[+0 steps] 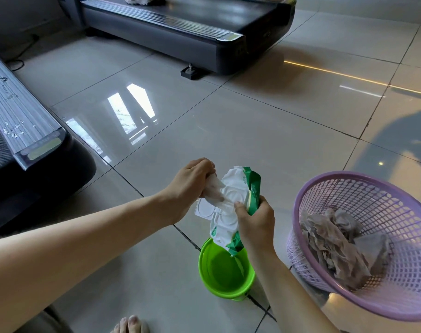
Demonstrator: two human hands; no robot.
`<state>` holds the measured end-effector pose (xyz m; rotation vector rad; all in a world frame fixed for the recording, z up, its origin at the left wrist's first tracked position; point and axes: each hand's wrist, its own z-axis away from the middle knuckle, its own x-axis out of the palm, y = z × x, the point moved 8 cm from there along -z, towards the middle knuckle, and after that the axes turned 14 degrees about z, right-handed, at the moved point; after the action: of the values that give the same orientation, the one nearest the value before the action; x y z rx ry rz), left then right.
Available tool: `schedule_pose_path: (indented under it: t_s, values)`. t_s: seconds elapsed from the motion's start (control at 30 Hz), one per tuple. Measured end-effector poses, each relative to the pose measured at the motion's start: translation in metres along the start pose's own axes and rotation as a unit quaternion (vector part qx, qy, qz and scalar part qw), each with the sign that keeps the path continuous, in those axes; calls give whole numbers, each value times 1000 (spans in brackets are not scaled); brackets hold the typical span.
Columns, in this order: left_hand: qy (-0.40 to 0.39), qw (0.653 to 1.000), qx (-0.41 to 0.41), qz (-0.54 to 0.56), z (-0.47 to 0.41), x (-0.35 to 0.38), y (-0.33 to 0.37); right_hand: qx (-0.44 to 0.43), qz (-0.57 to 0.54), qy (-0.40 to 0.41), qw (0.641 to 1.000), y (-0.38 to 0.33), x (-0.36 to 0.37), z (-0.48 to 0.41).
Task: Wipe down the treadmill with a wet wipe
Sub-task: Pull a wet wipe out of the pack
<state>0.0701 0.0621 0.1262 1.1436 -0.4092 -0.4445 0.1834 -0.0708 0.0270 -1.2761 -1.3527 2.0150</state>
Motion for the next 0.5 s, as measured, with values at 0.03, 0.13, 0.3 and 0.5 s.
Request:
schedule_pose_path:
  t_s: [0.03, 0.13, 0.3, 0.5]
  values:
    - [15, 1000, 11, -11, 1, -1, 3, 4, 2, -1, 1000, 2, 1, 0]
    - [57, 997, 40, 11, -2, -9, 14, 26, 6, 2, 1000, 11, 2, -4]
    - [75, 991, 104, 38, -3, -16, 36, 48, 4, -7, 999, 19, 2, -8]
    - [119, 949, 292, -10, 6, -35, 91, 92, -42, -16, 995, 31, 0, -11]
